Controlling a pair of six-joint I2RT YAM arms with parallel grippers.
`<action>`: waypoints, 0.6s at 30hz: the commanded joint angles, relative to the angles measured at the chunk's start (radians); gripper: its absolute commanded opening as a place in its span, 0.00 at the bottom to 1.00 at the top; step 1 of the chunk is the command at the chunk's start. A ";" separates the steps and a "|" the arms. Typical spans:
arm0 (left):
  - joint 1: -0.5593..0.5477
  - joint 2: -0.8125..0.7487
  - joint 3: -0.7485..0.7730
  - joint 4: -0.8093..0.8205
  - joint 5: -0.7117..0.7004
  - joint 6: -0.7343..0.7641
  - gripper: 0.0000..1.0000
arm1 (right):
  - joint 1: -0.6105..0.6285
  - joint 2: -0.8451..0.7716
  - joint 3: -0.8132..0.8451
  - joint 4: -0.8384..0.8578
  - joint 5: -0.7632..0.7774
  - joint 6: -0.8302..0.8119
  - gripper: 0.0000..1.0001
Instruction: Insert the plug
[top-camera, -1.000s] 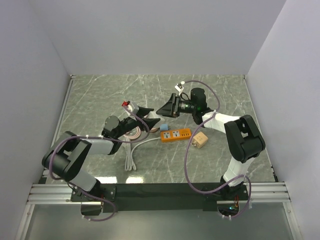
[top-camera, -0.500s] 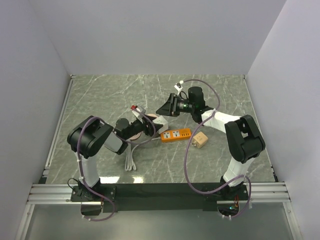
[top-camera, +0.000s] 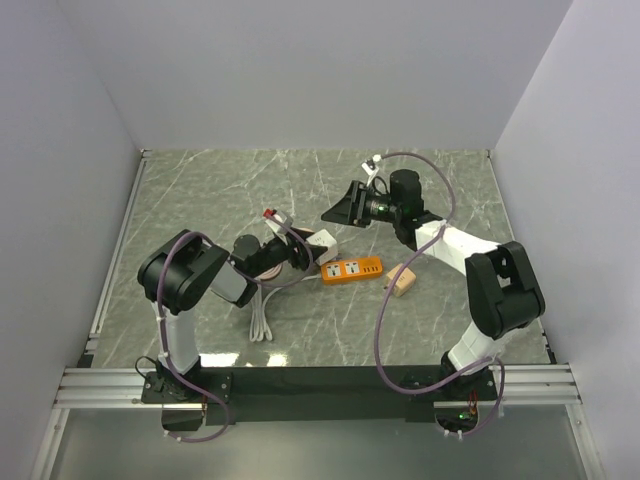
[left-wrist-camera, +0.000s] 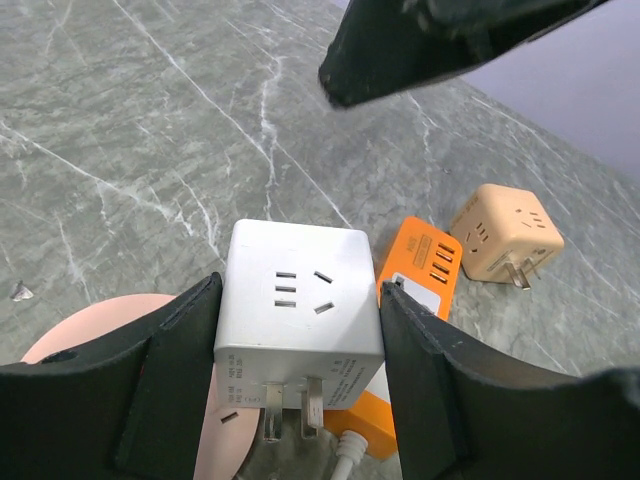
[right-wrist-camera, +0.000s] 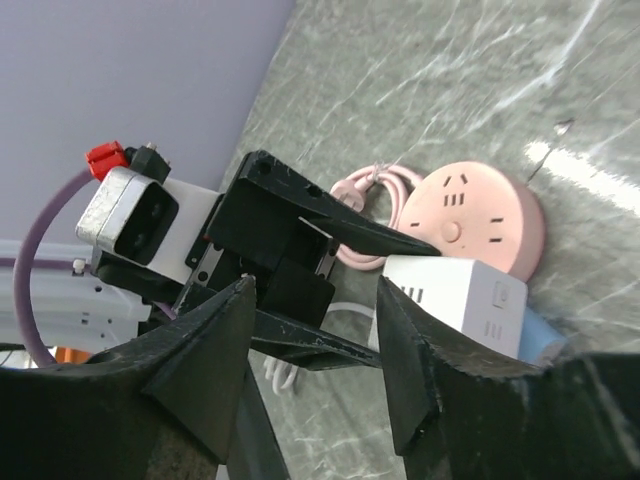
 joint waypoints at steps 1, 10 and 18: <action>-0.004 0.033 0.002 -0.027 -0.034 0.028 0.44 | -0.014 -0.044 -0.023 0.045 0.003 -0.016 0.59; -0.006 0.016 -0.015 -0.004 -0.040 0.034 0.79 | -0.015 -0.039 -0.024 0.063 -0.016 -0.013 0.67; -0.021 0.013 -0.025 -0.003 -0.069 0.054 0.86 | -0.017 -0.059 -0.031 0.058 -0.006 -0.027 0.69</action>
